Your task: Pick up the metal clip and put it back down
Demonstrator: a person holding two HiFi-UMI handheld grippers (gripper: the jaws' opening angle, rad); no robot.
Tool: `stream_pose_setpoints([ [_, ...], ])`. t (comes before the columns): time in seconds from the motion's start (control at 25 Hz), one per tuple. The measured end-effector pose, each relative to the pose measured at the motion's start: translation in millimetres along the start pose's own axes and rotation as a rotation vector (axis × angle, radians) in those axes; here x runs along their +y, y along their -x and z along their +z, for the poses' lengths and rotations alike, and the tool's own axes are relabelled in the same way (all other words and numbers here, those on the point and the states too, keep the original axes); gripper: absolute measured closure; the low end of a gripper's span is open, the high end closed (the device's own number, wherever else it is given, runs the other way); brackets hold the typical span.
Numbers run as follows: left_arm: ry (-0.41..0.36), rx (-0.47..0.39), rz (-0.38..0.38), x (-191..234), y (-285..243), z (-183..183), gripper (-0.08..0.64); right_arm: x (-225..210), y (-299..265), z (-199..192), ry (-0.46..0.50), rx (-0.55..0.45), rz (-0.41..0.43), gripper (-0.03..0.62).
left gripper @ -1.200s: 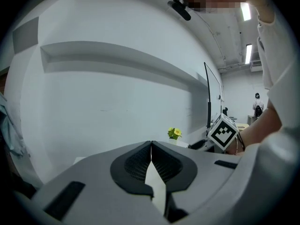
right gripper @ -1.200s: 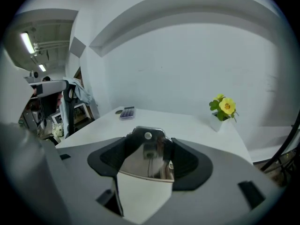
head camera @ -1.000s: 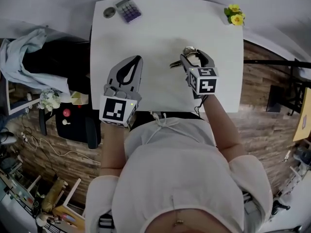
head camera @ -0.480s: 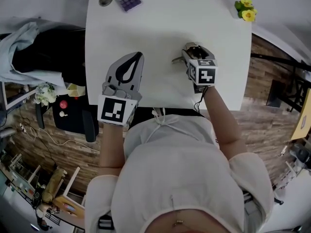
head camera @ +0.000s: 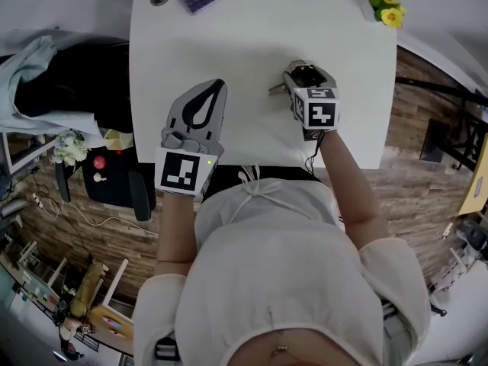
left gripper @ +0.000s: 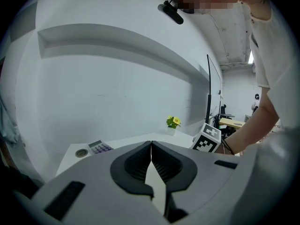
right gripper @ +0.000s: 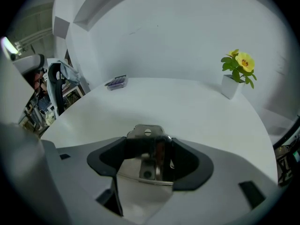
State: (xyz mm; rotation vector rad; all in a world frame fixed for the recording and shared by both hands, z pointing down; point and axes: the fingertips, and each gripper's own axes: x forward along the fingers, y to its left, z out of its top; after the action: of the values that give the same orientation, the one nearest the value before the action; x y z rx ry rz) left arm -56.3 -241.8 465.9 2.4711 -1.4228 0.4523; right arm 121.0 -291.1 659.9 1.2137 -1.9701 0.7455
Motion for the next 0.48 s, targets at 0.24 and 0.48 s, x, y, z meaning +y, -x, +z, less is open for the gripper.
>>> stream_pose_setpoints([
  [0.24, -0.009, -0.020, -0.003, -3.3, 9.1, 5.9, 0.540, 3.8, 13.4, 9.5, -0.021, -0.071, -0.010, 0.218],
  [0.48, -0.042, -0.087, -0.007, -7.5, 22.6, 24.7, 0.540, 10.9, 52.5, 33.3, 0.006, -0.183, -0.002, 0.224],
])
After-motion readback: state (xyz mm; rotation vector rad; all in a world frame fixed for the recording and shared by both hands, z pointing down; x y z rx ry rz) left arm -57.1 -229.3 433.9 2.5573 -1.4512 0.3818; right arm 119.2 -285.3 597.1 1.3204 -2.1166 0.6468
